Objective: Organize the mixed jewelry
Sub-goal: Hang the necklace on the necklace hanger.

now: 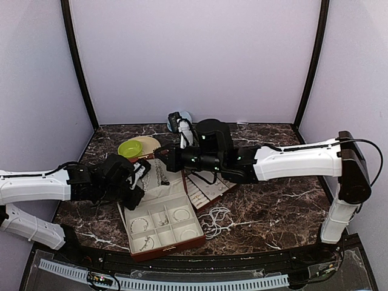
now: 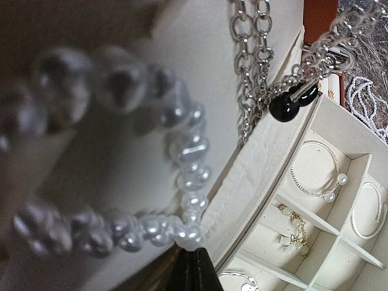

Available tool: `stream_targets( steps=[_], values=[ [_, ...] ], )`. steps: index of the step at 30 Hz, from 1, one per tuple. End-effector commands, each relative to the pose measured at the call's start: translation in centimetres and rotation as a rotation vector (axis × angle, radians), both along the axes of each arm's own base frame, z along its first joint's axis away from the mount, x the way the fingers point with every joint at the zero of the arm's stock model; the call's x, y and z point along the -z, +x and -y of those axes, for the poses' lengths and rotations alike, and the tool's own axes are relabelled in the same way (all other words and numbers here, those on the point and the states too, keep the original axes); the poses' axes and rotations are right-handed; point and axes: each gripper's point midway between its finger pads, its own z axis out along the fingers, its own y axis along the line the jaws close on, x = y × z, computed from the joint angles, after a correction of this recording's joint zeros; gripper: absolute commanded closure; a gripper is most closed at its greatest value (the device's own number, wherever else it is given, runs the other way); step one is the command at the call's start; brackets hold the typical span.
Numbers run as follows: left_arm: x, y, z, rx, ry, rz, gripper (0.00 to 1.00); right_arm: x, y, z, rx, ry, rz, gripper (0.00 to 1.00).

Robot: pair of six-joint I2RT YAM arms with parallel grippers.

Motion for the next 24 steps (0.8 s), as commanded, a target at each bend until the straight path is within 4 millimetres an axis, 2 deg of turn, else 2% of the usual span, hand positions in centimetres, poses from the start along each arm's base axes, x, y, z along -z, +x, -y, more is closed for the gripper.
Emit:
stream_targets(
  steps=[1, 8, 17, 19, 24],
  values=[
    [0.6, -1.0, -0.5, 0.005, 0.0, -0.045, 1.0, -5.5, -1.3, 0.2, -0.031, 0.113, 0.066, 1.0],
    [-0.6, -1.9, 0.0, 0.021, -0.082, -0.059, 1.0, -6.7, -1.9, 0.1, -0.042, 0.134, 0.084, 1.0],
    [-1.3, -2.3, -0.3, 0.012, -0.114, -0.056, 1.0, -6.9, -2.5, -0.2, -0.066, 0.145, 0.092, 1.0],
    [-1.6, -2.1, -0.4, 0.007, -0.111, -0.043, 0.96, -6.7, -2.6, -0.4, -0.073, 0.148, 0.092, 1.0],
    [-2.9, -0.8, -1.5, -0.045, -0.071, 0.033, 0.75, -5.8, -2.7, -1.2, -0.092, 0.139, 0.081, 1.0]
  ],
)
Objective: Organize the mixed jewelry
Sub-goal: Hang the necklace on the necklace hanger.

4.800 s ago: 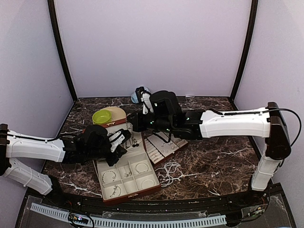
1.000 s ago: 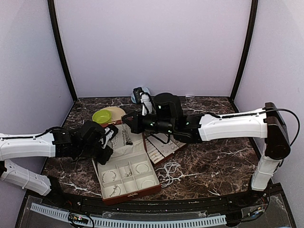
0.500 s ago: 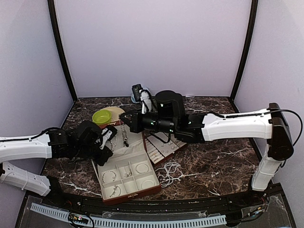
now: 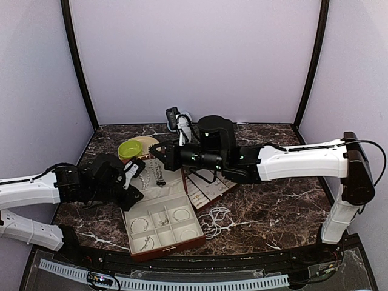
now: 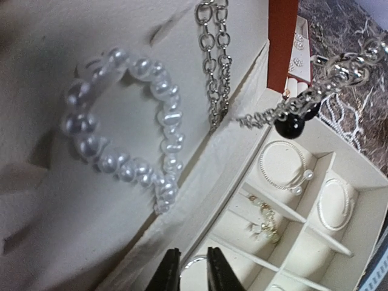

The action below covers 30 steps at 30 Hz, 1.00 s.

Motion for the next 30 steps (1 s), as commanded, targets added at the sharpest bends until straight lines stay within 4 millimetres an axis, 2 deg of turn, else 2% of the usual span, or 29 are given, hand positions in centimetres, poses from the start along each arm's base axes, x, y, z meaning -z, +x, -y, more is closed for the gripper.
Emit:
stream_targets(
  steps=[1, 7, 11, 14, 20, 25, 30],
  values=[
    [-1.1, 0.9, -1.5, -0.059, 0.045, 0.057, 0.72, -2.9, -0.8, -0.8, -0.035, 0.081, 0.042, 1.0],
    [-1.0, 1.2, -1.5, -0.051, 0.064, 0.075, 0.62, -2.7, -0.2, -1.0, -0.009, 0.068, 0.053, 1.0],
    [-1.5, 0.9, 0.0, 0.021, 0.008, 0.079, 0.58, -2.8, 0.5, -0.7, 0.03, 0.051, 0.064, 1.0],
    [-3.8, 1.1, 1.2, 0.059, -0.065, 0.129, 0.56, -3.2, 1.1, -0.2, 0.067, 0.033, 0.092, 1.0],
    [-8.4, 2.3, 1.5, 0.023, -0.132, 0.227, 0.51, -2.6, 2.0, 0.3, 0.094, -0.017, 0.122, 1.0],
    [-12.6, 3.1, 2.7, 0.006, -0.261, 0.295, 0.47, -2.5, 2.4, 0.7, 0.077, -0.019, 0.113, 1.0],
    [-15.1, 3.8, 3.6, 0.002, -0.385, 0.312, 0.44, -2.1, 2.9, 1.1, 0.082, -0.043, 0.109, 1.0]
  ],
)
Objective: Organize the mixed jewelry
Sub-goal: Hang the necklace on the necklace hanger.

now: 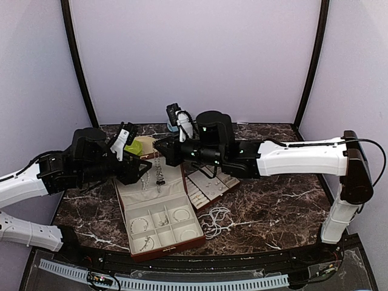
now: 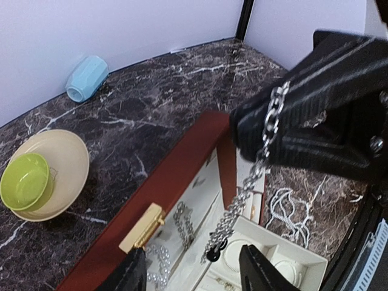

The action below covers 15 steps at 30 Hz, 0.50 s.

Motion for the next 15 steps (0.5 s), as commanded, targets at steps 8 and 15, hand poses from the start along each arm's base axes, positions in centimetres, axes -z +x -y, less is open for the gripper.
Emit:
stream_targets(
  steps=[8, 15],
  values=[
    [-3.5, 1.7, 2.9, 0.085, -0.256, 0.01, 0.43, -2.3, 0.3, 0.4, -0.017, 0.034, 0.022, 1.0],
    [-2.9, 2.6, 3.7, 0.097, -0.275, 0.0, 0.52, -2.2, 0.4, 0.6, -0.014, 0.036, 0.021, 1.0]
  ],
)
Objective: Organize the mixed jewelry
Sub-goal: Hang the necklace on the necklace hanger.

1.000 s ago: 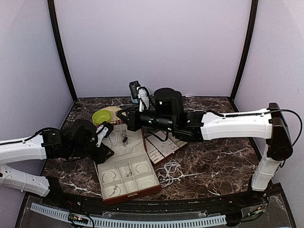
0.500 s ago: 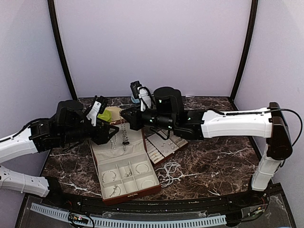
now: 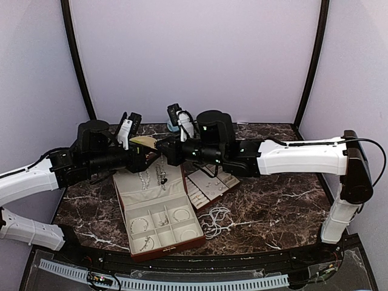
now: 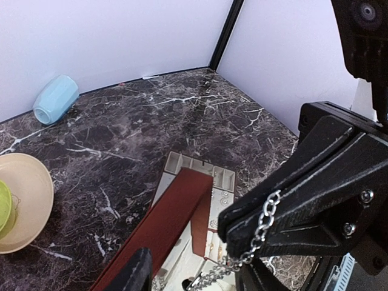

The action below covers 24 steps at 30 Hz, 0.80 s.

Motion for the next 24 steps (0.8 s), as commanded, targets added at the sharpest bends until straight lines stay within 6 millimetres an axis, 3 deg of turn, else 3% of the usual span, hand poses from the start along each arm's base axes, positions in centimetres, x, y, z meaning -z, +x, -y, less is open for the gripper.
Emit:
stream_targets(
  steps=[1, 4, 15, 24],
  values=[
    [-0.7, 0.2, 0.8, 0.028, -0.061, 0.021, 0.55, -2.9, 0.1, 0.3, -0.004, 0.059, 0.033, 1.0],
    [-0.4, 0.3, 0.8, 0.022, -0.065, 0.014, 0.68, -2.9, 0.1, 0.5, 0.002, 0.06, 0.032, 1.0],
    [0.6, 0.2, 0.9, 0.023, -0.069, -0.013, 0.99, -2.1, 1.6, 1.8, 0.085, 0.045, 0.009, 1.0],
    [0.5, 1.8, 0.4, -0.052, -0.025, -0.015, 1.0, 0.6, 2.8, 2.7, 0.154, -0.014, -0.028, 1.0]
  ],
)
